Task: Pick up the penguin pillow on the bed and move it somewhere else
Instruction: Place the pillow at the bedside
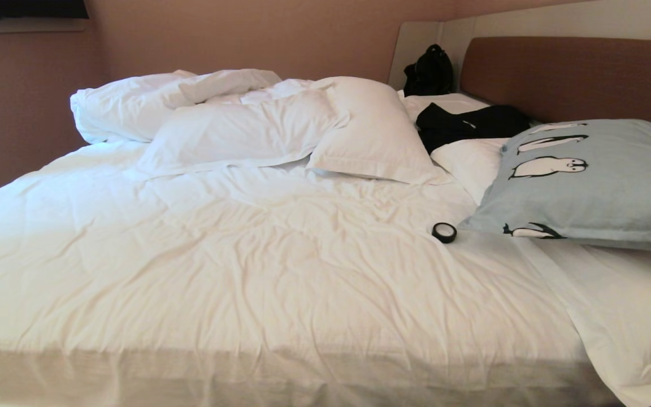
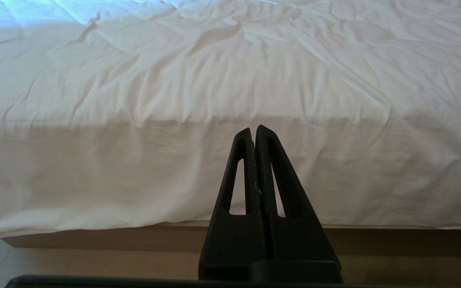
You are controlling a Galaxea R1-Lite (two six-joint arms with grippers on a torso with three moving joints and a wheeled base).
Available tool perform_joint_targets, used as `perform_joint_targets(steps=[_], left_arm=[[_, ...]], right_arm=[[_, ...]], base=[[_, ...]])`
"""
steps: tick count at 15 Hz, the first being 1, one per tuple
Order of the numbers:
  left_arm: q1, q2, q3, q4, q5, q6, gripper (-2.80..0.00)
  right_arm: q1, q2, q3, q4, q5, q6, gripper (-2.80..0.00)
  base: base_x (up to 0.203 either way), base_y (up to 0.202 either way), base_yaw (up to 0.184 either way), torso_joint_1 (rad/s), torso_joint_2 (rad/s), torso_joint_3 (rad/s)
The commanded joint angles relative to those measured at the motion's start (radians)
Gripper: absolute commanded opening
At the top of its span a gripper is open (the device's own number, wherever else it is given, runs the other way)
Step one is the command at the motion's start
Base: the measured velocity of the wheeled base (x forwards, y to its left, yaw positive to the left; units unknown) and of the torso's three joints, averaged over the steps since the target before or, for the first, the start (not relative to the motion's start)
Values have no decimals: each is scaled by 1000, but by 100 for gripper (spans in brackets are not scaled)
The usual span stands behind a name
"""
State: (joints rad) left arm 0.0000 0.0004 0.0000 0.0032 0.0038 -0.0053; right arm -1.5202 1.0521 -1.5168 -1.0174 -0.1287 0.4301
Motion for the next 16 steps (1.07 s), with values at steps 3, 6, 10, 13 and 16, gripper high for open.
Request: perform_joint_targets(steps=[3,6,10,13,16], left_arm=[[0,0,2,0,0,-1,-280],[0,0,2,0,-1,-2,-280],[0,0,2,0,-1,-1,-280],[0,0,2,0,1,-1,-280],[0,0,2,0,1,-1,-280]], right_arm=[[0,9,10,59,268,-114,-280],[0,4,18,157,357,-108,-280],[0,3,20,198,628,-106,-280],[0,-13,17,403,756,-103,-280],[1,-41,12,662,867,-100,-280]], base=[[0,0,0,0,0,0],[0,0,0,0,0,0],[0,0,0,0,0,0],[0,0,0,0,0,0],[0,0,0,0,0,0]])
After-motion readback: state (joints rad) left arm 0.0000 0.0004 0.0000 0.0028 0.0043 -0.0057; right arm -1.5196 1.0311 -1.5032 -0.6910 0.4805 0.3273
